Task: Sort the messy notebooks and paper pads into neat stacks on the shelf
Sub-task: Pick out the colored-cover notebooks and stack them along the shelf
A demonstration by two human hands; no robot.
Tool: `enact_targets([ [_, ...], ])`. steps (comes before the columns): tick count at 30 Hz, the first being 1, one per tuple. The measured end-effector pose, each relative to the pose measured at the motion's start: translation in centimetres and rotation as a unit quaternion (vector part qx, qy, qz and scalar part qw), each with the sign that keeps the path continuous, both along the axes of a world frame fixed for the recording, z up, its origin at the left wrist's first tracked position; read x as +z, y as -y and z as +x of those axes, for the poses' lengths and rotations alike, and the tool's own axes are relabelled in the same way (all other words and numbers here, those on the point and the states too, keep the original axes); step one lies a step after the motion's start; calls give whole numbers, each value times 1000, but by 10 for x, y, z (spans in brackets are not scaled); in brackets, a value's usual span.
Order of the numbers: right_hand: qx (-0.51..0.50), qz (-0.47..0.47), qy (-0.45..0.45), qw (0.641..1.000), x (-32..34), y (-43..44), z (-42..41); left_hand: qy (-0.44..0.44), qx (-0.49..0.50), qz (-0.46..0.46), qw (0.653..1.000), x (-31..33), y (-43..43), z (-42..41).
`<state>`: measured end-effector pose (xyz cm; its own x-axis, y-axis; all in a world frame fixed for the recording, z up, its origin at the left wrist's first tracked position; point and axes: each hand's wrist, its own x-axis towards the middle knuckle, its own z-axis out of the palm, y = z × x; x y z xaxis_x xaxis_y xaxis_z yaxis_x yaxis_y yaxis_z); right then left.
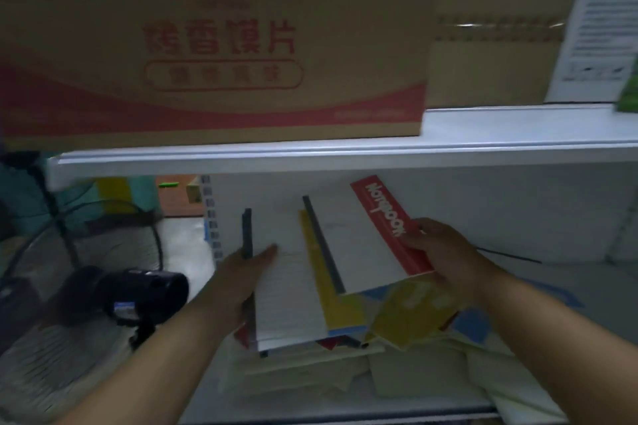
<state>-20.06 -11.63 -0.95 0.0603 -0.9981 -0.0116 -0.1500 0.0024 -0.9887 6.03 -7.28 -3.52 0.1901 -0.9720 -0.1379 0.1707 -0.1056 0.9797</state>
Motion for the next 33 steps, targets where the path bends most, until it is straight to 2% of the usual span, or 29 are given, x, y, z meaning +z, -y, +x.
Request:
enact_targets([
  [5,-83,11,-47,995,-11,-12,-50,26,-93,-2,995,20,32,-111],
  [13,-142,14,52,988,-25,-60,-222,-45,-211,26,976,6,46,-317],
  [15,-185,27,59,981,-33,-73,-274,-71,-240,52,967,1,44,-376],
  [18,-241,32,89,966,-42,-98,-344,-59,-259,73,961,-8,40,-458],
  [25,-352,26,107,930,-54,-144,-484,-88,-403,154,898,-25,25,-626],
  [28,-365,50,104,924,-59,-156,-530,-69,-449,175,874,-30,16,-683],
  [33,-358,81,116,923,-67,-159,-597,-8,-433,152,888,-59,29,-754],
])
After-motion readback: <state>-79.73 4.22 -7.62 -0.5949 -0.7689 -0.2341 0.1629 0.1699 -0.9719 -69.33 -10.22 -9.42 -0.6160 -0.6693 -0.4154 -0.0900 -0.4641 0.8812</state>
